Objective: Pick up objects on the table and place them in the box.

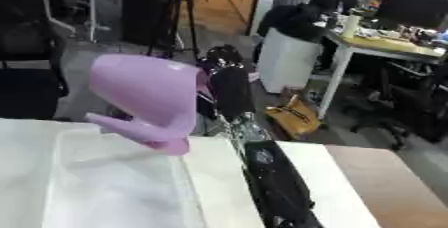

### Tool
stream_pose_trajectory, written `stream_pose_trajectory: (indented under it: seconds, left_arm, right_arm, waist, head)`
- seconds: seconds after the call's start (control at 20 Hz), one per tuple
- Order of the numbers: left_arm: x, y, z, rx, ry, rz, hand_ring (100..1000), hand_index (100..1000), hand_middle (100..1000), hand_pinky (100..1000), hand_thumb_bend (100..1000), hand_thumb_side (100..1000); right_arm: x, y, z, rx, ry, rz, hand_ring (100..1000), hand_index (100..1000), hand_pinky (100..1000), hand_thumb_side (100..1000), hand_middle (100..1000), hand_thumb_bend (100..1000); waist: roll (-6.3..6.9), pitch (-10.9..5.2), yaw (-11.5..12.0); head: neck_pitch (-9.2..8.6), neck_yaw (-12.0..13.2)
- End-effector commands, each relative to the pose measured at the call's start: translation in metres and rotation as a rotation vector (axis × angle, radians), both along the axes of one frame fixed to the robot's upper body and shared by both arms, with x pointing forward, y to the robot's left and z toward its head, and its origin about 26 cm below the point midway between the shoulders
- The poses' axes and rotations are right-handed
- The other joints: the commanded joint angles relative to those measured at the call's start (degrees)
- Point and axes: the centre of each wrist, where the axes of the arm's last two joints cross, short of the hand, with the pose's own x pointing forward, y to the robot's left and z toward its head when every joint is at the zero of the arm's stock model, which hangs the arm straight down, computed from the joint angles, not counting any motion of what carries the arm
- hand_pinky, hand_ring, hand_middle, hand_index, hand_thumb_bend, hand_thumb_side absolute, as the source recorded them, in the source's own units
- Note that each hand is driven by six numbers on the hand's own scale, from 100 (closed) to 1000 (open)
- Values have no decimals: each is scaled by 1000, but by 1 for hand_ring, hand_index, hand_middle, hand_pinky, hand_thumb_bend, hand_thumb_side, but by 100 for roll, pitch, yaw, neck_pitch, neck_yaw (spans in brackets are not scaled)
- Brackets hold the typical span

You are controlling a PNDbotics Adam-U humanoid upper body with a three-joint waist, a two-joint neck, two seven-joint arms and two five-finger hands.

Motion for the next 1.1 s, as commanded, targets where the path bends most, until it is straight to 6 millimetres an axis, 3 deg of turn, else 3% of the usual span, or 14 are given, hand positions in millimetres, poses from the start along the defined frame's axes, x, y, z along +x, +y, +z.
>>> stream_pose_trajectory:
  seconds: [0.05, 0.85, 1.05, 1.1]
  left_arm:
    - [-3, -1, 8, -11, -54, -7, 779, 768, 798, 708, 180, 824]
    - [-4, -5, 15, -13, -97, -17, 775, 768, 791, 703, 187, 822]
    - [-4, -6, 17, -12, -110, -15, 773, 768, 789, 701, 188, 820]
    - [-4, -6, 18, -11, -112, -14, 770, 768, 789, 700, 188, 819]
  right_arm:
    - [-1, -2, 11, -11, -31, -6, 679, 552, 747, 1000, 441, 100]
    - [6, 20, -24, -7, 50, 26, 690, 552, 753, 1000, 444, 100]
    - [7, 22, -34, -21, 83, 27, 721, 576, 771, 1000, 466, 100]
    - [8, 22, -39, -32, 100, 29, 760, 619, 794, 1000, 504, 100]
  waist:
    - [37, -176, 14]
    - [-26, -212, 173]
    - [-17, -213, 204]
    - [-18, -211, 208]
  head:
    - [-5, -44]
    - [8, -140]
    - [11, -183]
    - [16, -195]
